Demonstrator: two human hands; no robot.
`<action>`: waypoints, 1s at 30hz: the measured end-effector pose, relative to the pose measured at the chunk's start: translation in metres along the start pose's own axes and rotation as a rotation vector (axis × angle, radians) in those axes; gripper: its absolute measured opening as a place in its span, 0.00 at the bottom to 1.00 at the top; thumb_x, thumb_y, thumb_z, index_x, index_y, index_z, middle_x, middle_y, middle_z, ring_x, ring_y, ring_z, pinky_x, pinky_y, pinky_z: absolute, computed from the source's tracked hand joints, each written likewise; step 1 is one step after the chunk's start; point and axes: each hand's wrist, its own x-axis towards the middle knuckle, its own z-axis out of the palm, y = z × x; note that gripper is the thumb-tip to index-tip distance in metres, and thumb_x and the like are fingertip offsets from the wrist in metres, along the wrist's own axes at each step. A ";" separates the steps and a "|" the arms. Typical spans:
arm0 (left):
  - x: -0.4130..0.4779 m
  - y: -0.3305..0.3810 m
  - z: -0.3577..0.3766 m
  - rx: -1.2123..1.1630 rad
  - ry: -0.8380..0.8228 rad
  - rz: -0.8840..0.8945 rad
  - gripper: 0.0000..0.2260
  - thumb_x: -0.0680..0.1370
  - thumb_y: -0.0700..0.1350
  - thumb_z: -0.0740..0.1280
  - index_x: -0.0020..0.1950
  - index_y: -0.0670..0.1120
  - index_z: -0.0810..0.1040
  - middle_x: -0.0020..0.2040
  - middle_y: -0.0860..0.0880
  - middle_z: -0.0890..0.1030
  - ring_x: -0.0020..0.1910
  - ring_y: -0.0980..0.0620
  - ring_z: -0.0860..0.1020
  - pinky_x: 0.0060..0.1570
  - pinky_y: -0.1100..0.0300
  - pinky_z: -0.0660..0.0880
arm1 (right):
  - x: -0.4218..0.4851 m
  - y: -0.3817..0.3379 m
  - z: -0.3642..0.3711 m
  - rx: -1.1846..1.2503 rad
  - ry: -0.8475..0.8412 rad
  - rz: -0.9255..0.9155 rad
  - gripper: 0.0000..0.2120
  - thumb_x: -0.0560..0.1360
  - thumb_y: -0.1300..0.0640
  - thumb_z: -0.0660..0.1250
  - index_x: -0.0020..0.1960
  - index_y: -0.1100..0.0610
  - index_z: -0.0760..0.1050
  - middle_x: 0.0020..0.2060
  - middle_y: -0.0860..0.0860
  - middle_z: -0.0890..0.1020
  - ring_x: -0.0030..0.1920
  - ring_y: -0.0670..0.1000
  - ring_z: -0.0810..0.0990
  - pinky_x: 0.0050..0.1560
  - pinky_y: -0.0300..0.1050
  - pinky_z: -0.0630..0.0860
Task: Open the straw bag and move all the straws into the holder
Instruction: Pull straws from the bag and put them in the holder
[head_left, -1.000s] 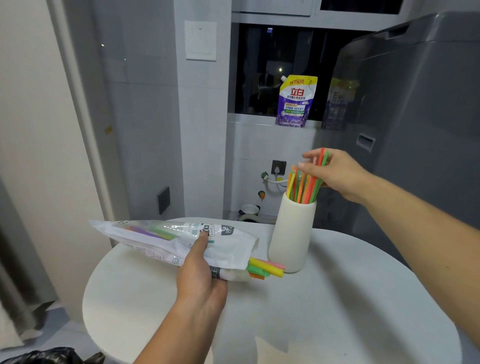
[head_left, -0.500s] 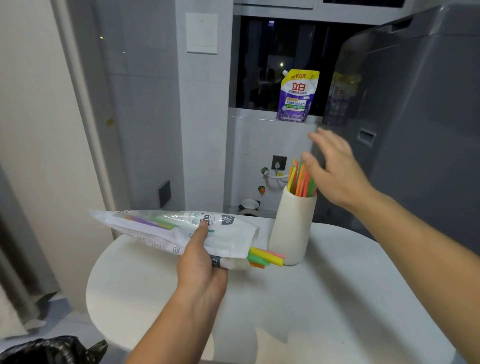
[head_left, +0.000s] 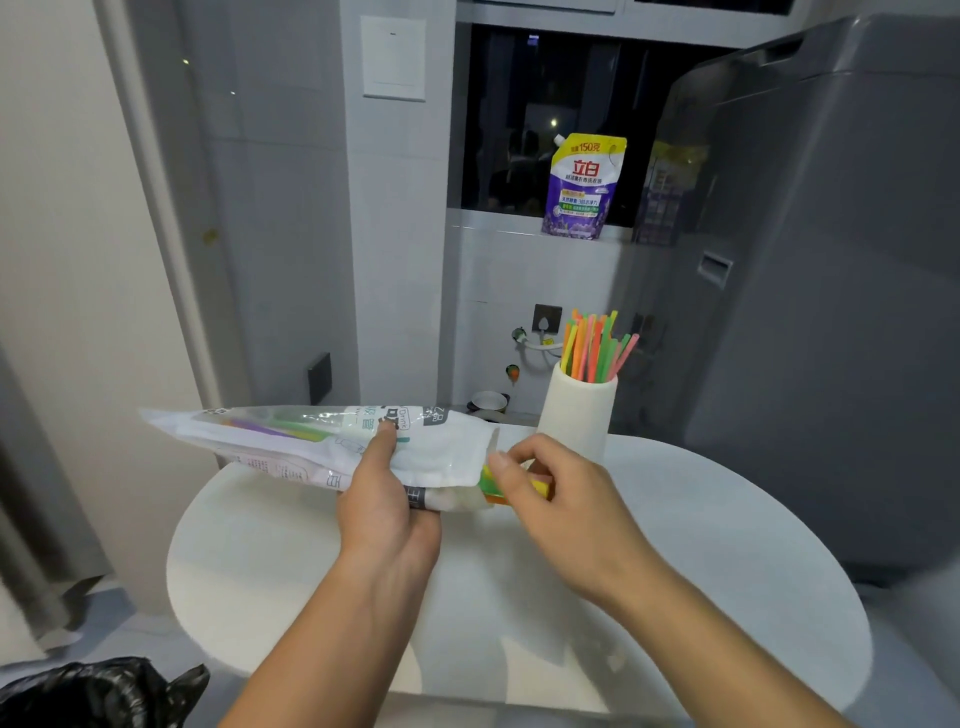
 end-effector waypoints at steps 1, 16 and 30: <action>0.001 0.000 0.000 -0.005 -0.001 -0.001 0.20 0.82 0.45 0.71 0.74 0.44 0.77 0.64 0.43 0.86 0.61 0.43 0.85 0.65 0.41 0.80 | -0.001 0.001 0.003 0.022 -0.012 -0.012 0.14 0.76 0.39 0.64 0.45 0.49 0.77 0.34 0.46 0.79 0.34 0.44 0.74 0.38 0.42 0.72; -0.002 -0.003 0.000 0.028 0.079 -0.021 0.18 0.83 0.44 0.71 0.72 0.42 0.78 0.63 0.42 0.86 0.59 0.44 0.86 0.55 0.48 0.84 | 0.002 0.021 0.018 0.412 0.176 0.048 0.01 0.77 0.53 0.70 0.48 0.50 0.79 0.30 0.39 0.79 0.31 0.41 0.77 0.34 0.35 0.71; -0.006 -0.007 0.003 0.032 0.055 -0.094 0.14 0.83 0.44 0.69 0.68 0.42 0.79 0.61 0.42 0.86 0.54 0.45 0.87 0.56 0.45 0.83 | 0.010 0.021 -0.012 0.398 0.136 0.083 0.08 0.76 0.53 0.71 0.42 0.56 0.81 0.24 0.48 0.75 0.26 0.47 0.71 0.29 0.42 0.69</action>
